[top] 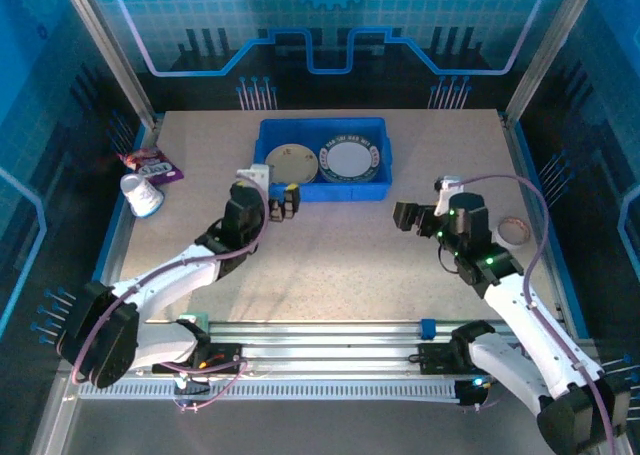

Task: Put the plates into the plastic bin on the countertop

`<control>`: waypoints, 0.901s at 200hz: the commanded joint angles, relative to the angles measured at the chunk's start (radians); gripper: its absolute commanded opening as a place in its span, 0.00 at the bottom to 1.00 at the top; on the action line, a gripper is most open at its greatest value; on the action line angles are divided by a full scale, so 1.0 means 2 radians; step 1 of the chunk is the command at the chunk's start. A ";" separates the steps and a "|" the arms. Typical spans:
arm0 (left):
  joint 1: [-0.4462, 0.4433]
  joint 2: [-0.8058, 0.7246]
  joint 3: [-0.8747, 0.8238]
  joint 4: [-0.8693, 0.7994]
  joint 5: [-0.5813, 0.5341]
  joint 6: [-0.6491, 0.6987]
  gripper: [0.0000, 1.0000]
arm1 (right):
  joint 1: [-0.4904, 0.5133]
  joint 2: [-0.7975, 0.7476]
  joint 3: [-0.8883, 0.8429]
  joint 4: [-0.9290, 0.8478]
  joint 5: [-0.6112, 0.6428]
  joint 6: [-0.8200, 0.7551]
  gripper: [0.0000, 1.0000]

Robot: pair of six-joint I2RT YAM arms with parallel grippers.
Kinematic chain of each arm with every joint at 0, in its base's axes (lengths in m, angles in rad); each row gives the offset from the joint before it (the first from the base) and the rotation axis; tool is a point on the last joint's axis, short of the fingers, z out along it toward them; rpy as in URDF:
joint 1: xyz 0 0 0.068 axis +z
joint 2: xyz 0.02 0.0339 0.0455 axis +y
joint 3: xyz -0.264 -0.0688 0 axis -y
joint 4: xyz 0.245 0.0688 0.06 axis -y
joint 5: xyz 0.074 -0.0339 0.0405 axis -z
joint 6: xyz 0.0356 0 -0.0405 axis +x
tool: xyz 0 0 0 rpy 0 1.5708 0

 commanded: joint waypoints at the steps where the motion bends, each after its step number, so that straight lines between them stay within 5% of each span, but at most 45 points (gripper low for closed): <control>1: 0.036 -0.052 -0.043 0.058 -0.092 0.053 0.99 | 0.015 -0.001 -0.010 0.037 0.070 -0.061 1.00; 38: 0.182 0.000 -0.117 0.177 -0.014 0.030 0.99 | 0.013 -0.006 -0.040 0.090 0.084 -0.090 1.00; 63: 0.198 0.049 -0.117 0.193 -0.009 0.063 0.99 | 0.004 -0.003 -0.056 0.108 0.091 -0.092 1.00; 77: 0.226 0.061 -0.147 0.260 0.059 0.040 0.99 | 0.002 -0.002 -0.062 0.111 0.092 -0.099 1.00; 98: 0.242 0.102 -0.145 0.294 0.087 0.037 1.00 | -0.020 -0.001 -0.091 0.150 0.095 -0.107 1.00; 116: 0.251 0.189 -0.169 0.444 0.111 0.050 0.99 | -0.055 0.002 -0.117 0.194 0.082 -0.103 1.00; 129: 0.252 0.151 -0.162 0.362 0.102 0.030 0.99 | -0.076 0.007 -0.131 0.222 0.081 -0.105 1.00; 180: 0.250 0.167 -0.137 0.347 0.111 0.043 0.99 | -0.147 0.074 -0.179 0.384 0.107 -0.134 1.00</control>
